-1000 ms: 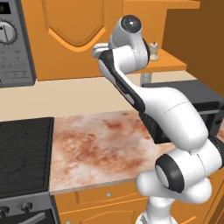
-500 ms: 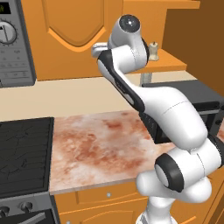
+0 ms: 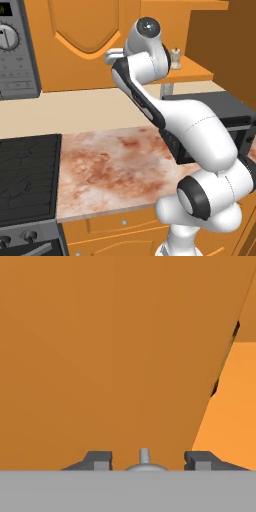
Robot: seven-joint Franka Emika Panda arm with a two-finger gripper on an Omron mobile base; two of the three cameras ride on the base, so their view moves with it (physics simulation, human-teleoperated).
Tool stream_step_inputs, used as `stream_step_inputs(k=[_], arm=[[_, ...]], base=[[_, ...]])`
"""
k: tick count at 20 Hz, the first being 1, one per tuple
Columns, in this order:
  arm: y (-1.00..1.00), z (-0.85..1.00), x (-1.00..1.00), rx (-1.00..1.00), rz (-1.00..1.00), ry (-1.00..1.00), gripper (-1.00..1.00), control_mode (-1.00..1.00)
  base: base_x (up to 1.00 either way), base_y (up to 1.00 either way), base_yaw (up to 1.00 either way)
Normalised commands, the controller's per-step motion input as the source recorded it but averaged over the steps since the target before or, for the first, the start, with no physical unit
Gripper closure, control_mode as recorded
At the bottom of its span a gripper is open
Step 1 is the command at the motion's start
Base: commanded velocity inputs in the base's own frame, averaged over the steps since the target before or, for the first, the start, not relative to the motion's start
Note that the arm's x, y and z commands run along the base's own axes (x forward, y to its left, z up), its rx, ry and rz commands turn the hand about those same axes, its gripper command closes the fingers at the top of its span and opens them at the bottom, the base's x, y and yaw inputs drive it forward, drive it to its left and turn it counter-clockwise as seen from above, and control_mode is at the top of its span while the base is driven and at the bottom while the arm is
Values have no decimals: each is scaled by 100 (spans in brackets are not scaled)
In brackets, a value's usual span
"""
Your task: Get the candle and the beer from the cabinet and move them to the dining counter.
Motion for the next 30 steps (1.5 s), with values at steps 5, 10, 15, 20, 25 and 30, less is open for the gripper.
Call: stream_step_inputs(k=[5,10,15,20,25,30], arm=[[27,0,9,0,-10,0,100,-100],[32,1,9,0,-12,0,100,-100],[30,5,-8,2,-5,0,100,-100],[43,5,-27,3,0,-9,100,-100],[38,8,-45,6,0,-6,100,-100],[41,12,-49,5,0,0,100,-100]], base=[[0,0,0],[0,0,0],[0,0,0],[0,0,0],[0,0,0],[0,0,0]])
